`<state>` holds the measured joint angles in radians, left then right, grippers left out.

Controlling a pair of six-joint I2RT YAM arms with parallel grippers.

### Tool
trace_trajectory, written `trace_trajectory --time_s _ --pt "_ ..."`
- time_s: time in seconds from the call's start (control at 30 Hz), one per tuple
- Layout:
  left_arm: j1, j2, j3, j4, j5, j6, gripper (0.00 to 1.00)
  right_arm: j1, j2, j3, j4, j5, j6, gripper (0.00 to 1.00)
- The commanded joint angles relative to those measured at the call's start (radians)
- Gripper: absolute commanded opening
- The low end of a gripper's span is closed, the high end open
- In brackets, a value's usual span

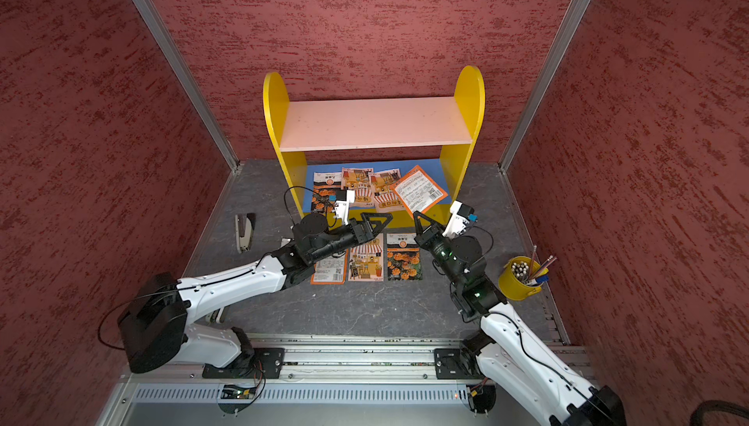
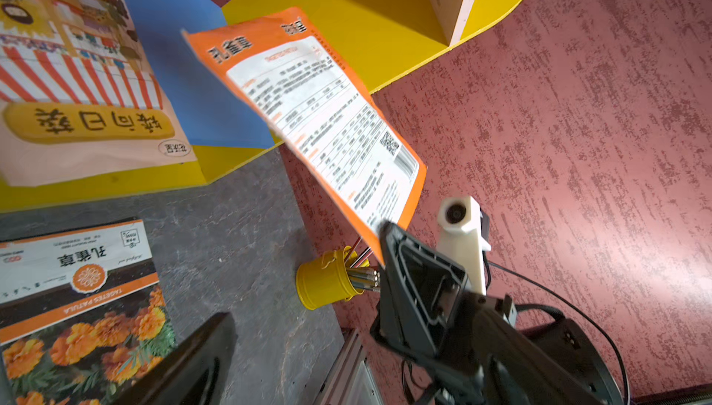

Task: Take the seed bag off the shelf
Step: Pick up the seed packet from the shelf.

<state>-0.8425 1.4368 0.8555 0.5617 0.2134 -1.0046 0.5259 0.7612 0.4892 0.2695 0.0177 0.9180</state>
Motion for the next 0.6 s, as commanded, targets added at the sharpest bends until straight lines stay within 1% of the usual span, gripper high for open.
trace_trajectory --time_s 0.0,0.17,0.3,0.4,0.5,0.57 --pt "-0.001 0.046 0.046 0.118 -0.016 -0.036 1.00 0.067 -0.013 -0.006 -0.018 0.075 -0.038 0.00" --pt "0.003 0.106 0.059 0.199 -0.017 -0.075 0.97 0.159 -0.017 -0.002 -0.019 0.131 -0.061 0.00" --pt "0.010 0.139 0.058 0.242 -0.016 -0.106 0.91 0.206 -0.016 0.003 -0.024 0.161 -0.070 0.00" --pt "0.016 0.148 0.057 0.263 -0.017 -0.121 0.78 0.227 -0.014 0.005 -0.027 0.177 -0.077 0.00" --pt "0.021 0.145 0.056 0.259 -0.021 -0.119 0.62 0.235 -0.014 0.008 -0.033 0.179 -0.082 0.00" --pt "0.027 0.142 0.054 0.260 -0.019 -0.120 0.49 0.238 -0.015 0.009 -0.039 0.179 -0.086 0.00"
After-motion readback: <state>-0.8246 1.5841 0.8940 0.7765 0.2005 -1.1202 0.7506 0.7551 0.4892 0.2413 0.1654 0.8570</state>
